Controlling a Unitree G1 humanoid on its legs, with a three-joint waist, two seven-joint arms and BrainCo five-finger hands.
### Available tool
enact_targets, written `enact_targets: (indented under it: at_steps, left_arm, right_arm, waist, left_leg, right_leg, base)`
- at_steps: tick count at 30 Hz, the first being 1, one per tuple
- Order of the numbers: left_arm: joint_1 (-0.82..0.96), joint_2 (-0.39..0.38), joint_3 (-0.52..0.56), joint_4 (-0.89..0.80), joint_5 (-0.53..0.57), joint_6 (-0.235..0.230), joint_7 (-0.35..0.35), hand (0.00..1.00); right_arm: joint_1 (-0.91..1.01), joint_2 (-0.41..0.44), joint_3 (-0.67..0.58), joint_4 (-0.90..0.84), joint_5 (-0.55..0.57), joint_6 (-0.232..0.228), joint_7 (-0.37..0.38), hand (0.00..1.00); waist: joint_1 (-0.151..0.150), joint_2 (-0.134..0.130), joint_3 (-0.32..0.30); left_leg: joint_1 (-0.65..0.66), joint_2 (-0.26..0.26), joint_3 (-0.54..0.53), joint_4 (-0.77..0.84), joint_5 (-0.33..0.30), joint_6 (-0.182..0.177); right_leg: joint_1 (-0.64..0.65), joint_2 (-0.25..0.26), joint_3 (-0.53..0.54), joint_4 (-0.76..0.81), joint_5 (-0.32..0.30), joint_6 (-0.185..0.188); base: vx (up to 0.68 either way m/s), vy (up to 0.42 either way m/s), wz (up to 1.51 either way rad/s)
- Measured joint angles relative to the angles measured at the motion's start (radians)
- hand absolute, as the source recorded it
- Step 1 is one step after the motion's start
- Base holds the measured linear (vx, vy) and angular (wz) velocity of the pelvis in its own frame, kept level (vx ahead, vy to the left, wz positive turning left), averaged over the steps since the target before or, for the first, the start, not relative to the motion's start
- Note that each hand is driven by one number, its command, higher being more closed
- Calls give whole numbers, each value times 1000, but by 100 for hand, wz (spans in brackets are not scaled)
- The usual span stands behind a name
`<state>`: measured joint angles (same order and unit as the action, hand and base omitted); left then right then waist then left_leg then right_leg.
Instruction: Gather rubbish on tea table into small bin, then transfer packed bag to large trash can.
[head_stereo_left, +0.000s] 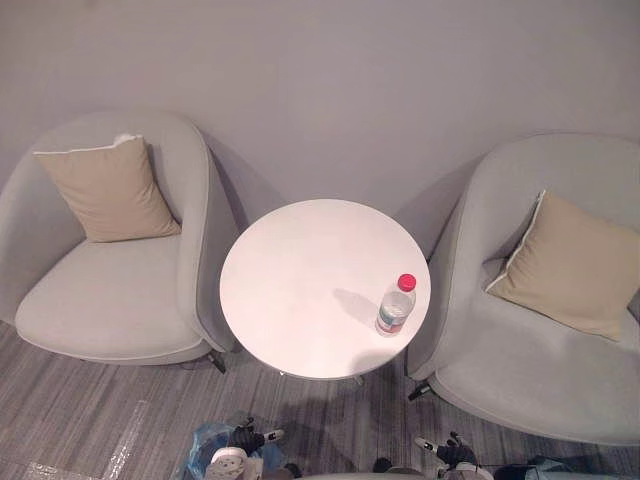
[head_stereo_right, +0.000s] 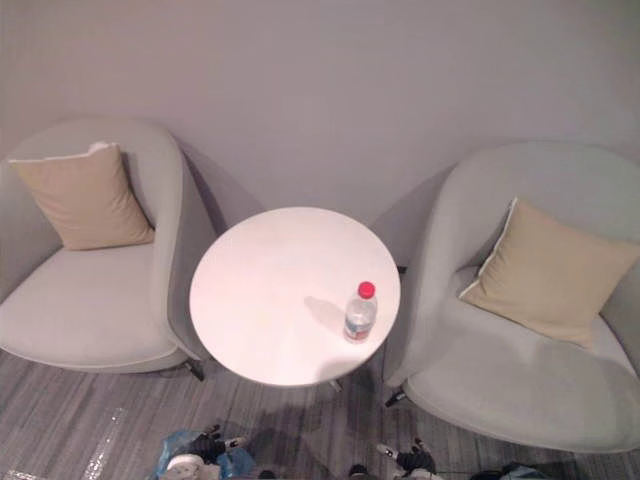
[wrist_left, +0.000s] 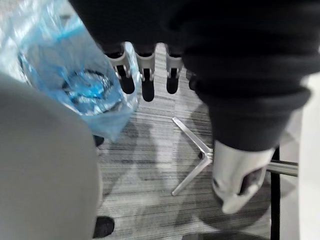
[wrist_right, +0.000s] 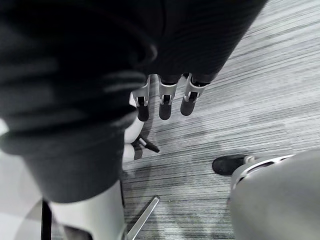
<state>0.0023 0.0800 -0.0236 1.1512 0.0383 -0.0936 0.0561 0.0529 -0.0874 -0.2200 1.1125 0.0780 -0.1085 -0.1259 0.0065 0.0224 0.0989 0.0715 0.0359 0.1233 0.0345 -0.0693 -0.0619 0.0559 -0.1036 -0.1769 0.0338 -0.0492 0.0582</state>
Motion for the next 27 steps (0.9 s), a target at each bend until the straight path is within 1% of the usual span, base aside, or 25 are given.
enact_targets:
  at_steps: [2, 5, 6, 7, 8, 9, 10, 12, 13, 16, 17, 23, 27]
  left_arm:
    - [0, 0, -6, 1, 0, -1, 0, 0]
    - [-1, 2, -10, 6, 2, -1, 3, 0]
    - [-1, 2, -14, 7, 4, -3, 4, 0]
    - [-1, 2, -15, 7, 8, -3, 5, 0]
    - [-1, 2, -18, 7, 13, -4, 7, 0]
    - [-2, 3, -22, 6, 19, -4, 8, 0]
    - [-2, 7, -37, 5, 24, -7, 8, 0]
    - [-1, 9, -38, 4, 32, -7, 8, 0]
    - [-1, 11, -42, 2, 40, -8, 7, 0]
    - [2, 15, -45, -1, 48, -8, 6, 0]
    - [2, 16, -46, -3, 56, -9, 5, 0]
    - [4, 17, -54, -12, 62, -10, 1, 0]
    - [10, 15, -62, -22, 75, -11, 0, 0]
  right_arm:
    - [-1, -2, 13, -1, -6, -2, -9, 0]
    - [-1, -8, 54, -38, -56, -1, -31, 0]
    - [16, -14, 87, -94, -87, -1, -42, 0]
    - [20, -16, 94, -116, -100, -1, -45, 0]
    - [34, -27, 116, -182, -128, -2, -52, 0]
    - [43, -35, 120, -234, -150, -2, -54, 0]
    - [59, -49, 125, -337, -182, -3, -66, 0]
    - [74, -57, 125, -423, -201, -6, -71, 0]
    - [88, -67, 125, -497, -228, -13, -72, 0]
    - [100, -79, 124, -611, -248, -31, -72, 0]
    - [103, -80, 124, -651, -273, -42, -72, 0]
    - [104, -80, 123, -702, -286, -50, -71, 0]
    - [85, -92, 125, -715, -283, -51, -71, 0]
  waist:
    - [0, 0, -1]
    - [-1, -4, -4]
    - [0, -6, -5]
    - [-1, -6, -5]
    - [-1, -5, -5]
    - [-1, -6, -6]
    - [-2, -11, -10]
    - [-2, -18, -14]
    - [-2, -26, -18]
    - [-2, -35, -24]
    - [-2, -39, -27]
    - [-4, -35, -24]
    - [-4, -25, -18]
  left_leg:
    - [0, 2, -7, -4, 2, -3]
    - [7, 7, -25, -22, 10, -8]
    - [7, 9, -26, -28, 13, -9]
    - [7, 9, -27, -29, 14, -8]
    - [7, 9, -28, -30, 14, -7]
    - [6, 9, -28, -31, 14, -7]
    - [6, 8, -28, -32, 14, -7]
    - [5, 8, -28, -32, 14, -7]
    - [4, 8, -28, -33, 14, -7]
    - [1, 8, -29, -33, 14, -7]
    - [0, 8, -29, -34, 14, -7]
    - [-2, 8, -44, -37, 14, -7]
    - [-6, 7, -55, -51, 19, -4]
  right_leg:
    - [5, 4, -5, -5, 0, 0]
    - [15, 12, -14, -9, -1, -1]
    - [14, 15, -14, -12, 0, -2]
    - [14, 16, -14, -14, 0, -3]
    - [14, 17, -14, -16, 1, -4]
    - [14, 17, -12, -19, 2, -6]
    - [14, 17, -10, -22, 3, -7]
    - [14, 18, -9, -24, 4, -7]
    - [13, 18, -9, -26, 4, -8]
    - [13, 19, -7, -34, 7, -10]
    - [13, 20, -5, -39, 10, -11]
    - [10, 22, -5, -40, 10, -11]
    - [2, 22, -8, -40, 10, -11]
  base:
    - [13, -30, 11]
    - [29, -38, 10]
    - [20, -33, 6]
    - [0, 0, 0]
    - [0, 0, 0]
    - [6, -2, -4]
    - [2, 6, -3]
    - [0, 0, 0]
    - [0, 0, 0]
    - [0, 0, 0]
    - [0, 0, 0]
    - [0, 0, 0]
    - [0, 0, 0]
